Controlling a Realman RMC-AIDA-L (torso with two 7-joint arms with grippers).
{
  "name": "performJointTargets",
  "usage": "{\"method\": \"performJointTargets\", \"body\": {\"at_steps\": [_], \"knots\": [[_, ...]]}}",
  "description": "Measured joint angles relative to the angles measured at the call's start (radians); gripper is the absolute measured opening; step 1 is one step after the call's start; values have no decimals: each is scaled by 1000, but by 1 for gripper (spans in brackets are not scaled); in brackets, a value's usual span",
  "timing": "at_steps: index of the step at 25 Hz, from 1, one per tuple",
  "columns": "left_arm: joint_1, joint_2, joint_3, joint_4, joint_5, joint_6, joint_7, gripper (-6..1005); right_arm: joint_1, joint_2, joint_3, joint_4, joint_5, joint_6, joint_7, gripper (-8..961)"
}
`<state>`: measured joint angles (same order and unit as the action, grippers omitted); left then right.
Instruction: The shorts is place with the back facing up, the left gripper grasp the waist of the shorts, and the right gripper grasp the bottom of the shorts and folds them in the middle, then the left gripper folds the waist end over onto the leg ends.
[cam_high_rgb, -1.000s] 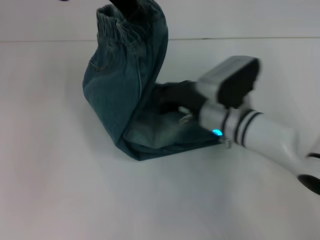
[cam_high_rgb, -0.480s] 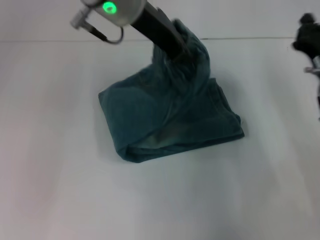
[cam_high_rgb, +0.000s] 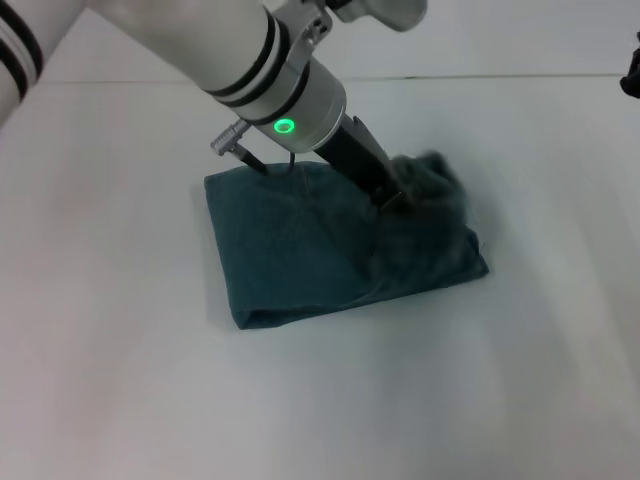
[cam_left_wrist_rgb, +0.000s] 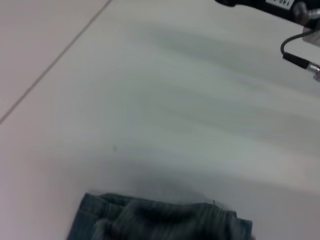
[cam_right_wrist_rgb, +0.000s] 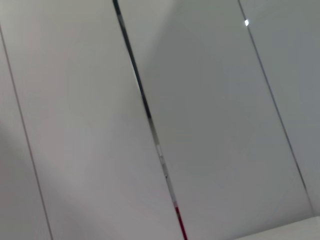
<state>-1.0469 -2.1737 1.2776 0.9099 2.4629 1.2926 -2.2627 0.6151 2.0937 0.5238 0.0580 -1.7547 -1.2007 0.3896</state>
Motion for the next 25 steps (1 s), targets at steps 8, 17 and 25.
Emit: {"method": "performJointTargets", "body": {"at_steps": [8, 17, 25], "knots": [[119, 6, -11, 118, -107, -23, 2, 396, 5, -5, -90, -15, -14, 1, 98, 24], [470, 10, -140, 353, -445, 6, 118, 723, 45, -22, -552, -413, -168, -223, 765, 41], [653, 11, -395, 264, -627, 210, 262, 952, -22, -33, -963, -795, -186, -543, 1113, 253]]}}
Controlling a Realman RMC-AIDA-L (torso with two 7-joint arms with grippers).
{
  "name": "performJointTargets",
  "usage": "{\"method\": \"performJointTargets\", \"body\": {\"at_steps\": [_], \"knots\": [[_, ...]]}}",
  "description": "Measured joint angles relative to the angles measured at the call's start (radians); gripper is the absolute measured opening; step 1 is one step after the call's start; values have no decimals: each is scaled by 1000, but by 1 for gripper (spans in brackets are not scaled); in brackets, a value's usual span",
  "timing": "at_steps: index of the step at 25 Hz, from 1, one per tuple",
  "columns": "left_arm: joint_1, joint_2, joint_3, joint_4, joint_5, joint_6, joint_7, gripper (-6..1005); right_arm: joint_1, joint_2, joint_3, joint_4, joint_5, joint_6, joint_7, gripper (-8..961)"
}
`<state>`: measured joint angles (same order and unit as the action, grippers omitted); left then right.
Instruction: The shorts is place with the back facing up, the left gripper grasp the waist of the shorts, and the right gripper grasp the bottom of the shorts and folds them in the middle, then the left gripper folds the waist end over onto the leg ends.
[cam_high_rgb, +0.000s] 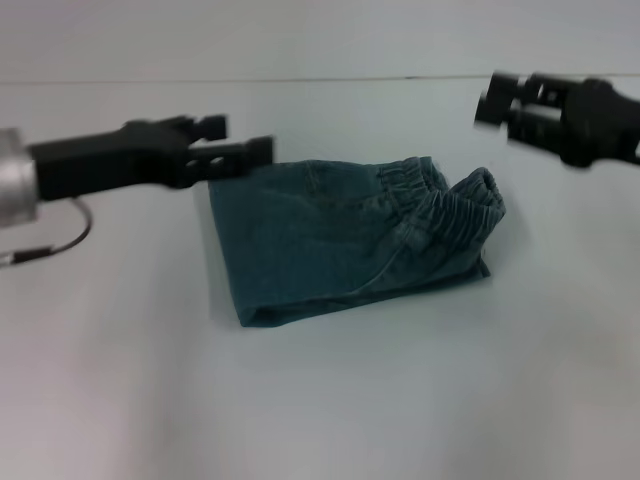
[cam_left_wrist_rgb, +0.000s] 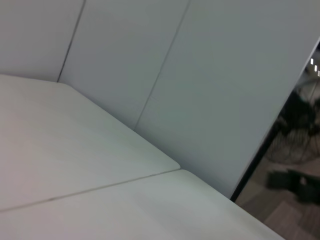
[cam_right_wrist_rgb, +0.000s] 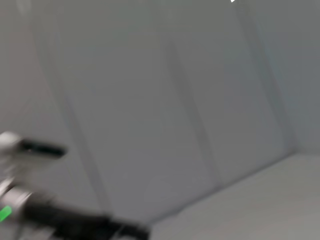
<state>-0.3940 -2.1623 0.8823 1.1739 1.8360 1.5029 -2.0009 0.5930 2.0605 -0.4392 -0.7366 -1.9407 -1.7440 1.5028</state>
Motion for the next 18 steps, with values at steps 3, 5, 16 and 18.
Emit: {"method": "performJointTargets", "body": {"at_steps": [3, 5, 16, 18], "knots": [[37, 8, -61, -36, 1, 74, 28, 952, -25, -2, -92, -104, -58, -82, 45, 456], [61, 19, -81, -54, 4, 114, 44, 952, -39, 1, -115, -149, -112, -124, 54, 577], [120, 34, -133, -107, 125, 218, 130, 950, -129, 25, -128, -134, -200, -54, -6, 861], [118, 35, -134, -114, 134, 218, 131, 950, -130, 25, -128, -125, -200, -44, -10, 896]]}}
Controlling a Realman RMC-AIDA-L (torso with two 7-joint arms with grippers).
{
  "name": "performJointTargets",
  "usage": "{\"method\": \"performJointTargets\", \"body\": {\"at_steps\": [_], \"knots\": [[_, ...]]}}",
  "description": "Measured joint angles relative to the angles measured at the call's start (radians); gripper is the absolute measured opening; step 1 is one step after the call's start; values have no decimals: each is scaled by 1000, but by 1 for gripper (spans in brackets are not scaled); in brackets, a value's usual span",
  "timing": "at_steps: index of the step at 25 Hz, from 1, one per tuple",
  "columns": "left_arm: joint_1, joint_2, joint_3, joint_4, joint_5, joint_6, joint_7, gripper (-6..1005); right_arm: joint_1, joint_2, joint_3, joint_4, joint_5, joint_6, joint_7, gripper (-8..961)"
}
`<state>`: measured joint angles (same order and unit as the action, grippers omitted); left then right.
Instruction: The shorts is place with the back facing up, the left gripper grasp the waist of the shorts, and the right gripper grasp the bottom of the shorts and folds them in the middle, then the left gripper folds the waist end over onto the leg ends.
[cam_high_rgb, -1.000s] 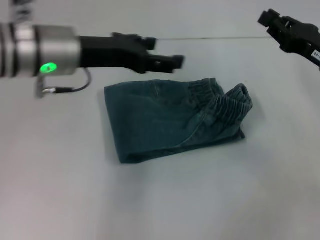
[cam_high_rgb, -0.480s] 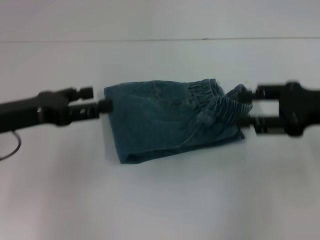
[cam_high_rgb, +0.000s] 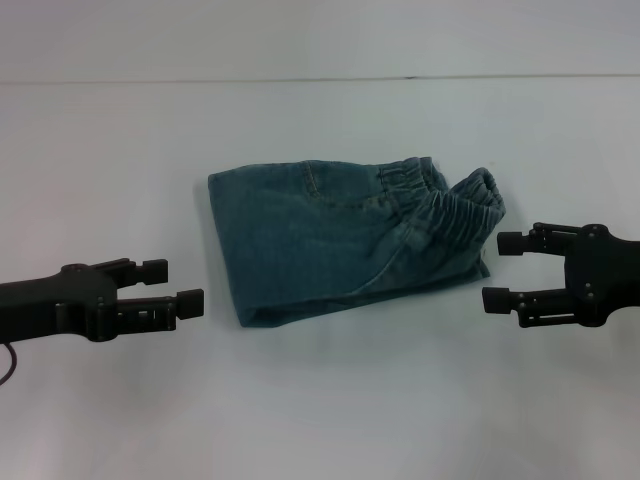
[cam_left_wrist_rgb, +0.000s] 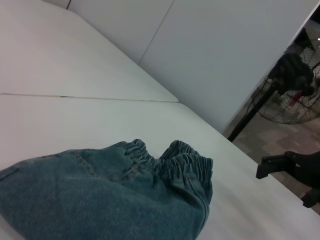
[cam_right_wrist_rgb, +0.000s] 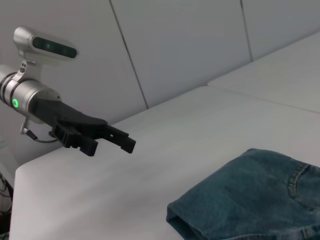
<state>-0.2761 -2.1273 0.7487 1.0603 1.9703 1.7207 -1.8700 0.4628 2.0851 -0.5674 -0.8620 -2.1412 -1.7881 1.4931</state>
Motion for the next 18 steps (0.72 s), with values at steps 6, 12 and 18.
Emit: {"method": "performJointTargets", "body": {"at_steps": [6, 12, 18], "knots": [[-3, 1, 7, -2, 0, 9, 1, 950, 0, 0, -1, 5, 0, 12, -1, 931], [-6, 1, 10, -2, 0, 17, 1, 949, -1, 0, -3, 17, 0, 36, -1, 930], [-10, 0, 10, -5, 0, 23, 2, 949, -1, 1, -7, 21, 0, 53, -1, 930]]}}
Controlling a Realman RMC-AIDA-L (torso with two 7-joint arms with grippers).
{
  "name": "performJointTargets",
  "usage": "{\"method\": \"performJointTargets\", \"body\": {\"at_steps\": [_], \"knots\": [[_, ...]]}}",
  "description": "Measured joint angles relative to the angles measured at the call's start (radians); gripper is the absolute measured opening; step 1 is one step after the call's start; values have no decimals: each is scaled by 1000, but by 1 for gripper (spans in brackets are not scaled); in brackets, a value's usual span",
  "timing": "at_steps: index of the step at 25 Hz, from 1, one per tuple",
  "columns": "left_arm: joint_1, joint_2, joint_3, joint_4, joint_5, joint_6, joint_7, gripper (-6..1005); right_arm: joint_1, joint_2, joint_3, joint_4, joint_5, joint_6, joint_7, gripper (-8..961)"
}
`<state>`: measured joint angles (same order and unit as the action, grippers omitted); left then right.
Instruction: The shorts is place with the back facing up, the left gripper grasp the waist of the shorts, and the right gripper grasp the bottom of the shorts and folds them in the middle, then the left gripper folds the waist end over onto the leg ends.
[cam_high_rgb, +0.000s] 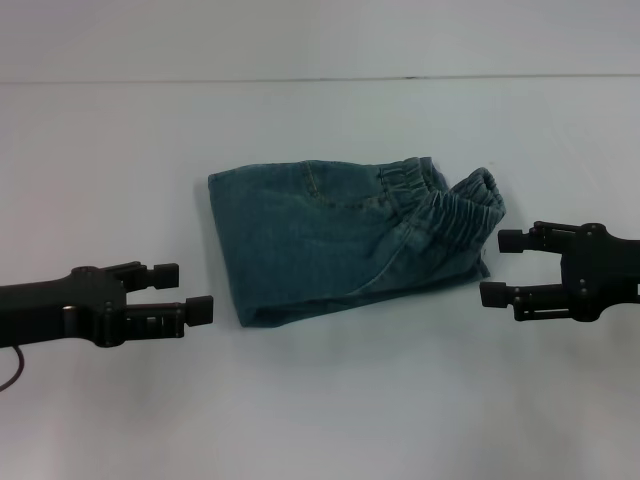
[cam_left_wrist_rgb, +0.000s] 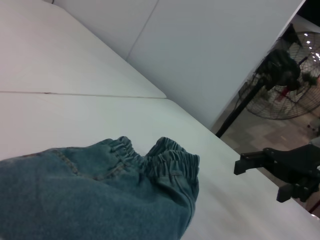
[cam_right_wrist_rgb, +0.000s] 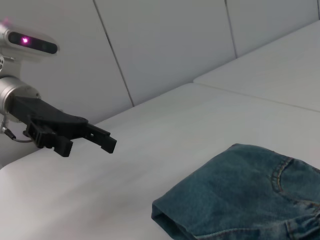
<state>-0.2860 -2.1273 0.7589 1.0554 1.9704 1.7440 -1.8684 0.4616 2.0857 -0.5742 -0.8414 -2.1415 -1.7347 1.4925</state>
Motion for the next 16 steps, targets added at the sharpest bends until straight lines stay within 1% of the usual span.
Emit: {"method": "performJointTargets", "body": {"at_steps": [6, 16], "knots": [[-13, 3, 1, -22, 12, 10, 0, 949, 0, 0, -2, 0, 0, 9, 0, 927], [-20, 3, 0, -23, 22, 10, 0, 949, 1, 1, -4, 1, 0, 11, 0, 927]]}}
